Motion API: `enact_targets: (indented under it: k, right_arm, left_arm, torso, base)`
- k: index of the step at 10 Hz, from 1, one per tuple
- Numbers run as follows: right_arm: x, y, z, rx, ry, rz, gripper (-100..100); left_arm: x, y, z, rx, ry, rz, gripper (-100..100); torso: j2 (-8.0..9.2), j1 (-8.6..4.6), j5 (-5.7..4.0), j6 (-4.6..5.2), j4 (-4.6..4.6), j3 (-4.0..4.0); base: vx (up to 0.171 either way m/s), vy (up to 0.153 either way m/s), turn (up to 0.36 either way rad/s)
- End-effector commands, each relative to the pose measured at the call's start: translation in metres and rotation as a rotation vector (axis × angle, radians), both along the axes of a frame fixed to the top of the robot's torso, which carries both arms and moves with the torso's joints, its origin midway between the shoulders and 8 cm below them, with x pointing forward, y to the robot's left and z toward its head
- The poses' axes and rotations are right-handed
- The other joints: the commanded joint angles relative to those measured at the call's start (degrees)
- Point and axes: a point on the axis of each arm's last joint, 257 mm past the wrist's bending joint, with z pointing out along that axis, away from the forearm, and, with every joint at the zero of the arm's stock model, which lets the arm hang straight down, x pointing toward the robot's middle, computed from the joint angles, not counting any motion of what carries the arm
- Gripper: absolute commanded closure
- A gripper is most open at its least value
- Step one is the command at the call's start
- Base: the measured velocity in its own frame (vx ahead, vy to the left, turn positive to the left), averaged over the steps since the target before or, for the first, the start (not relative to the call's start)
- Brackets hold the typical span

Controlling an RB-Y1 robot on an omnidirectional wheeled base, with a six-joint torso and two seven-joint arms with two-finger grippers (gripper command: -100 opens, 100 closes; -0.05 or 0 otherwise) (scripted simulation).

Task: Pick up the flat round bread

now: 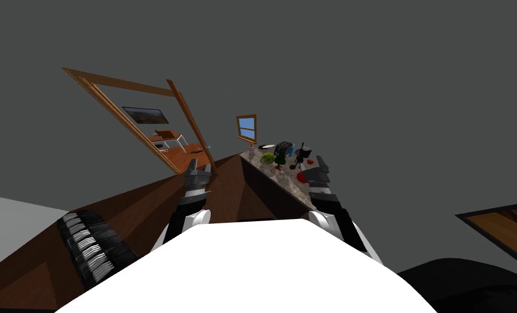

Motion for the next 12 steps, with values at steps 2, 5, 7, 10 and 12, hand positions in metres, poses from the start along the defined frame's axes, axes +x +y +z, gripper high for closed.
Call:
enact_targets:
  k: [2, 5, 7, 10, 12]
  right_arm:
    - [0.001, -0.02, -0.016, 0.054, 0.073, -0.014, -100]
    - [-0.003, -0.047, -0.041, 0.139, 0.172, -0.038, -100]
    - [-0.007, -0.061, -0.055, 0.19, 0.225, -0.052, -100]
    - [-0.018, -0.087, -0.081, 0.299, 0.315, -0.081, -100]
    - [-0.026, -0.1, -0.096, 0.361, 0.365, -0.099, -100]
  left_arm:
    - [0.0, 0.0, 0.0, 0.0, 0.0, 0.0, 0]
    - [0.0, 0.0, 0.0, 0.0, 0.0, 0.0, 0]
    - [0.0, 0.0, 0.0, 0.0, 0.0, 0.0, 0]
    - [0.0, 0.0, 0.0, 0.0, 0.0, 0.0, 0]
    - [0.0, 0.0, 0.0, 0.0, 0.0, 0.0, 0]
  torso:
    - [0.02, 0.03, 0.0, 0.0, 0.0, 0.01]
    - [-0.04, 0.06, 0.01, 0.0, -0.01, -0.02]
    - [-0.07, 0.04, 0.01, -0.01, -0.01, -0.04]
    - [-0.12, -0.02, 0.0, 0.01, -0.03, -0.07]
    - [-0.15, -0.01, 0.0, 0.01, -0.03, -0.09]
  base:
    - [-0.021, 0.03, 0.074]
    - [-0.002, 0.031, 0.094]
    - [0.003, 0.03, 0.083]
    - [0.021, 0.021, 0.107]
    - [0.027, 0.023, 0.103]
